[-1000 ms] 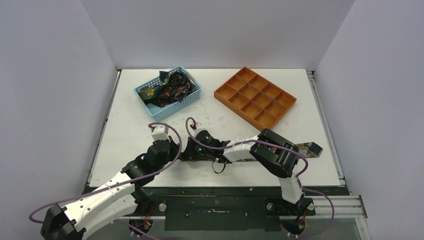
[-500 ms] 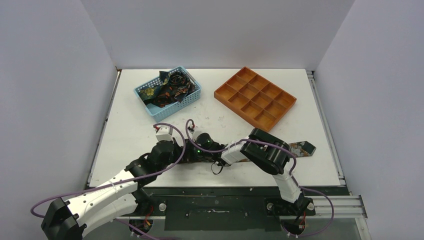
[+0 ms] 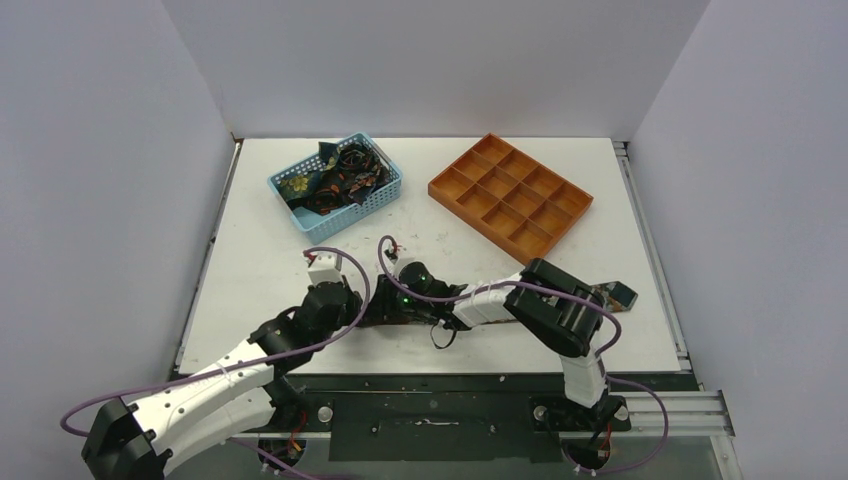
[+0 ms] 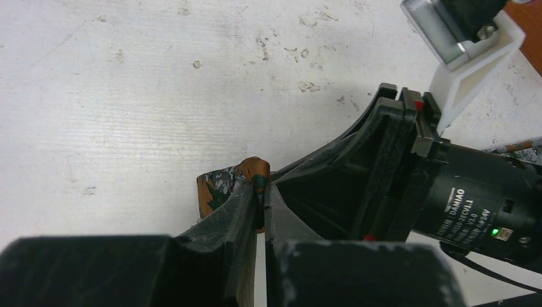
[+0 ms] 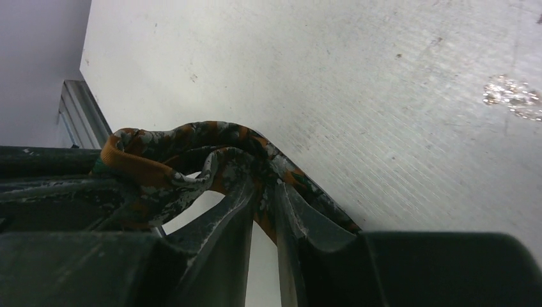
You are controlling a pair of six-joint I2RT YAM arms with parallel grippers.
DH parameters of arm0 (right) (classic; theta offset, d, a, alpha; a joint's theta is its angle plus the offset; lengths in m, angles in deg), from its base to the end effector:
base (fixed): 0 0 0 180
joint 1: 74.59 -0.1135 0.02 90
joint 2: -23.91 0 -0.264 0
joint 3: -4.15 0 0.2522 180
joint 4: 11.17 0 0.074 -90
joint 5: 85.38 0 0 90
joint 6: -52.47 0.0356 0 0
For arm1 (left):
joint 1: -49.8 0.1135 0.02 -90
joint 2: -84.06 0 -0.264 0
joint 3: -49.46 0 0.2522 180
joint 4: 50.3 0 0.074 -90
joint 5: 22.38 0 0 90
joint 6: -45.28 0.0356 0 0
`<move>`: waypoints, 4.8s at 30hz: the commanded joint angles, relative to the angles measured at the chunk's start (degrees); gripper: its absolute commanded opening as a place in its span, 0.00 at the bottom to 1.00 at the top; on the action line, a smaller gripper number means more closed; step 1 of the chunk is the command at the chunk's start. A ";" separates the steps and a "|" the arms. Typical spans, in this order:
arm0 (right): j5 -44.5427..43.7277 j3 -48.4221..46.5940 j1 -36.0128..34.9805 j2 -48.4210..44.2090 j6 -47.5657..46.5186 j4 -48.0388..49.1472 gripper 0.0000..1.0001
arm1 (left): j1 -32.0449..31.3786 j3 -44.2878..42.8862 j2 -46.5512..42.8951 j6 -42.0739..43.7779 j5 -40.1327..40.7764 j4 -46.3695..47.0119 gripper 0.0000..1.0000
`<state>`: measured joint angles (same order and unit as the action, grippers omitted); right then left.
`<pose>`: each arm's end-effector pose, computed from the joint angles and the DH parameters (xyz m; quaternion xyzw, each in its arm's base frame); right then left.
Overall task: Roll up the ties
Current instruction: Roll the tie at the center of the board.
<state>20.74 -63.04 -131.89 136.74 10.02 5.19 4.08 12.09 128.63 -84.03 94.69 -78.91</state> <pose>0.2041 0.3362 0.1236 -0.1432 0.8452 0.4704 0.2093 0.1288 -0.1089 0.2053 -0.0580 0.8701 -0.1457 0.4672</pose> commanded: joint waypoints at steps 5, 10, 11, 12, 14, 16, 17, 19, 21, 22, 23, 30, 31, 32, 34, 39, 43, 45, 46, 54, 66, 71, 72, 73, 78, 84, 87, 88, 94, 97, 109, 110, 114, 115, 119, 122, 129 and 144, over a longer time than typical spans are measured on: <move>-13.14 2.63 0.67 -10.53 -4.05 -11.18 0.23 | -2.07 -4.88 3.14 2.34 2.39 -0.33 0.00; -20.79 6.66 1.18 -17.25 -6.77 -16.06 0.23 | -6.38 -7.32 8.86 3.66 5.68 -0.10 0.00; -21.96 7.75 1.34 -19.04 -7.19 -16.70 0.24 | -7.29 -7.84 10.63 3.94 6.42 -0.09 0.00; -23.21 8.64 1.46 -20.33 -7.40 -17.51 0.24 | -8.01 -8.62 12.49 4.08 7.15 -0.10 0.00; -25.62 10.72 1.78 -23.01 -7.92 -18.66 0.24 | -9.70 -9.77 16.34 4.56 8.10 -0.01 0.00; -27.38 13.11 1.92 -25.86 -8.37 -19.45 0.24 | -11.71 -10.97 20.82 4.97 8.93 0.09 0.00; -27.98 13.73 1.99 -27.11 -8.47 -19.68 0.24 | -12.45 -11.60 22.71 4.98 9.10 0.09 0.00; -28.83 15.43 2.25 -29.21 -8.69 -20.33 0.24 | -13.63 -12.78 25.92 4.58 9.07 0.20 0.00; -29.07 16.39 2.43 -30.64 -8.77 -20.55 0.25 | -14.14 -13.67 28.59 3.69 8.22 0.49 0.00; -29.13 16.65 2.46 -31.07 -8.85 -20.66 0.25 | -14.25 -13.97 29.79 3.46 7.65 0.87 0.00; -29.17 16.87 2.52 -31.40 -8.87 -20.72 0.25 | -14.32 -14.48 30.71 2.94 7.23 0.83 0.00; -28.49 17.65 2.49 -31.73 -8.48 -20.14 0.24 | -14.45 -16.02 32.97 1.68 5.08 0.43 0.19; -28.33 17.76 2.51 -31.65 -8.40 -19.93 0.25 | -14.41 -15.96 32.80 1.57 5.04 0.46 0.23; -28.07 17.82 2.54 -31.58 -8.29 -19.75 0.25 | -14.48 -15.82 32.65 1.60 4.95 0.52 0.27; -27.59 17.75 2.48 -31.37 -8.18 -19.51 0.25 | -14.41 -15.85 32.24 1.37 4.90 0.32 0.33; -26.90 17.29 2.54 -31.36 -8.47 -19.77 0.26 | -14.45 -15.74 29.27 0.46 3.61 -0.49 0.42; -24.63 16.13 2.54 -31.21 -8.81 -19.96 0.38 | -14.37 -15.71 24.67 -0.36 3.18 -2.41 0.47; -22.33 15.10 2.54 -30.67 -8.80 -19.87 0.47 | -14.32 -15.52 21.44 -1.06 2.93 -4.00 0.50; -21.20 14.62 2.58 -30.12 -8.40 -19.73 0.51 | -14.32 -15.23 19.77 -1.36 2.97 -4.75 0.51; -10.29 9.95 2.97 -22.59 -4.02 -14.64 0.59 | -3.65 -6.68 3.95 -7.19 -6.46 -4.70 0.50; -6.63 3.96 1.81 -12.90 -3.11 -12.07 0.49 | 14.37 12.68 -9.98 -15.31 -21.93 10.07 0.37; -7.93 6.01 1.75 -11.77 -3.57 -12.39 0.36 | 15.73 13.85 -7.90 -15.27 -23.64 12.25 0.33; -8.23 6.58 1.75 -11.89 -3.72 -12.33 0.34 | 15.82 13.95 -7.35 -15.27 -23.92 12.55 0.32; -8.63 7.15 1.66 -12.10 -3.95 -12.23 0.32 | 15.83 14.07 -6.66 -15.34 -24.24 12.98 0.32; -10.82 8.50 0.45 -13.26 -6.32 -13.09 0.26 | 15.92 15.10 -6.33 -16.08 -24.77 14.06 0.29; -13.11 6.73 -0.81 -15.10 -9.07 -16.64 0.40 | 16.01 13.81 -10.78 -16.27 -22.48 7.78 0.26; -14.87 4.21 -0.56 -17.55 -10.61 -20.08 0.52 | 16.01 11.83 -15.06 -16.05 -20.23 1.69 0.26; -15.29 2.83 -0.39 -18.02 -11.37 -21.62 0.54 | 16.00 11.28 -16.74 -15.99 -19.77 -0.12 0.26; -17.20 -6.44 1.55 -15.68 -15.07 -28.24 0.52 | 15.90 10.53 -23.81 -17.50 -20.16 -6.11 0.26; -17.72 -12.21 1.83 -10.76 -16.73 -31.33 0.44 | 15.79 11.54 -23.70 -18.93 -23.00 -6.00 0.21; -14.39 -26.74 0.88 6.95 -23.04 -39.14 0.30 | 3.66 15.76 -18.27 -22.95 -26.33 2.09 0.00; -14.44 -26.88 0.75 7.44 -23.27 -39.25 0.30 | 1.26 15.89 -16.53 -23.60 -24.75 3.51 0.00; -15.05 -26.75 0.36 8.26 -23.86 -39.53 0.31 | -4.48 15.69 -9.48 -25.01 -20.04 8.76 0.00; -15.18 -26.62 0.20 8.35 -24.07 -39.68 0.30 | -4.78 15.85 -7.62 -25.02 -19.65 10.19 0.00; -15.94 -25.68 -1.09 7.79 -25.46 -40.12 0.30 | -4.74 16.34 -3.53 -25.05 -16.46 14.02 0.00; -15.94 -23.71 -2.14 6.79 -25.55 -39.32 0.30 | -4.66 16.97 -1.77 -25.43 -13.01 18.07 0.00; -15.70 -20.54 -3.40 5.54 -24.65 -37.59 0.29 | -4.17 17.59 1.85 -25.47 -9.90 22.27 0.00; -12.44 -14.77 -4.43 2.21 -21.11 -34.53 0.27 | -3.70 20.16 1.38 -26.36 -7.10 27.31 0.00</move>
<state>6.27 -80.18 -135.54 139.19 -12.65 -24.14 0.04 32.28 131.78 -110.33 85.47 -55.87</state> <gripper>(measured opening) 0.272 0.007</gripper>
